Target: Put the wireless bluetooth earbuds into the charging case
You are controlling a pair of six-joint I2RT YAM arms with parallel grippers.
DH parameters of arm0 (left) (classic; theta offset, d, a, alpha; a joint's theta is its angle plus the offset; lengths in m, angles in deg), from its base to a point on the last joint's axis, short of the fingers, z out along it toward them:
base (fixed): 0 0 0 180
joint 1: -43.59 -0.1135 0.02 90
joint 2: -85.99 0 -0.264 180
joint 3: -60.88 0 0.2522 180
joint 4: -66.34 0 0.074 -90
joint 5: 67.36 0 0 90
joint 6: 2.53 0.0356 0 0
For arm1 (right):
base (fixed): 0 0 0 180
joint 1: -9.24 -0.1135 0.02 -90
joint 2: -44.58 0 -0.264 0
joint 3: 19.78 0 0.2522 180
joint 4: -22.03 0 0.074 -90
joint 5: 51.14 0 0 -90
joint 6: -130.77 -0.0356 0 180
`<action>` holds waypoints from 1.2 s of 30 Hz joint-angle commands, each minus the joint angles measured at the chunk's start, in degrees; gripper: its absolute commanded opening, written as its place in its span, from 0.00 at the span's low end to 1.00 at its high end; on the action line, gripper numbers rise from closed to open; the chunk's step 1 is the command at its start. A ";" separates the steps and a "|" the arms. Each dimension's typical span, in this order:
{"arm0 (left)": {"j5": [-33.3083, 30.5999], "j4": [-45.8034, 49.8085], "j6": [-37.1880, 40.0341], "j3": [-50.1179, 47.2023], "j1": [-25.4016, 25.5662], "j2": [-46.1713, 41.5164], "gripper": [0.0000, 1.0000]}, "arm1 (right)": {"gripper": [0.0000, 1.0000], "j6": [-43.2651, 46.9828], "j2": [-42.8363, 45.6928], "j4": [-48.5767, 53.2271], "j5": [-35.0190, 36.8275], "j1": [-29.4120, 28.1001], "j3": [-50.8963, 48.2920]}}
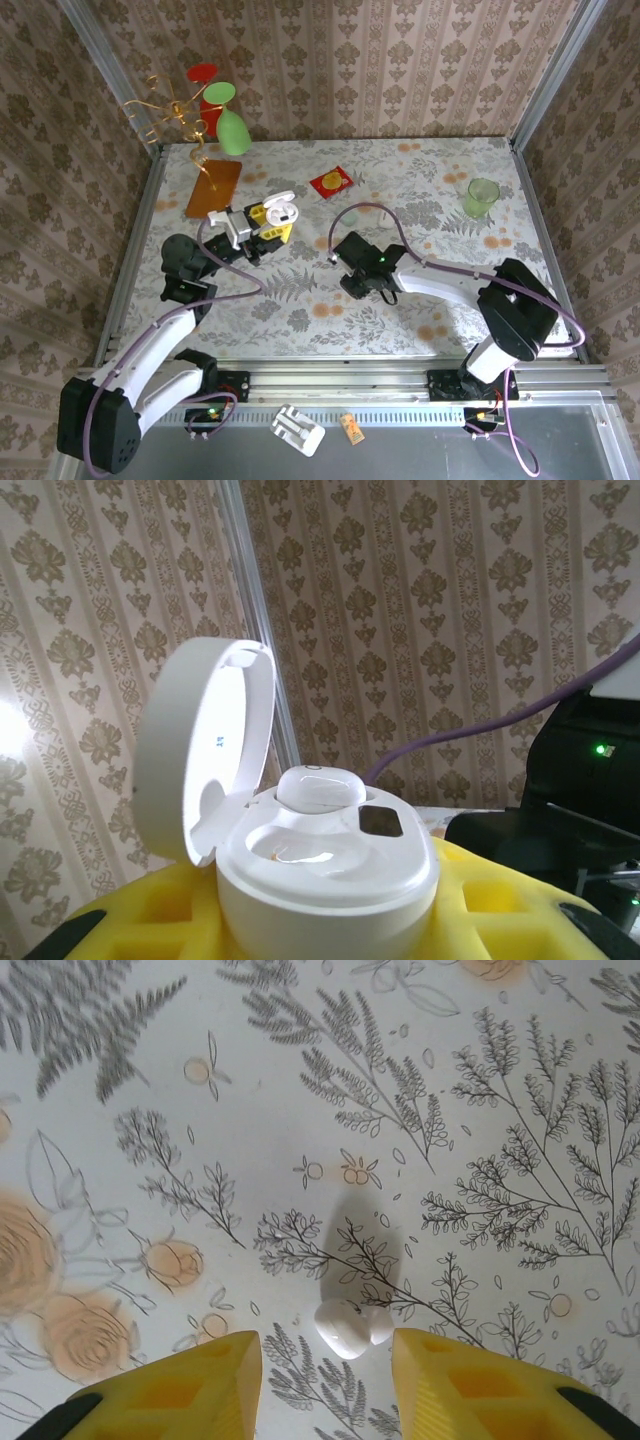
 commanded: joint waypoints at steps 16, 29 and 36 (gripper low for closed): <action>1.06 0.04 -0.28 -0.36 -0.62 0.63 0.26 | 0.33 4.08 -12.69 12.01 8.57 -2.14 10.58; 0.76 -0.72 -0.58 -1.15 -0.49 0.93 0.26 | 0.20 2.45 -15.15 11.98 9.06 -1.87 10.41; 0.43 -0.98 -0.17 -1.57 -0.23 1.07 0.26 | 0.17 -1.30 -12.16 12.66 7.35 -0.39 10.21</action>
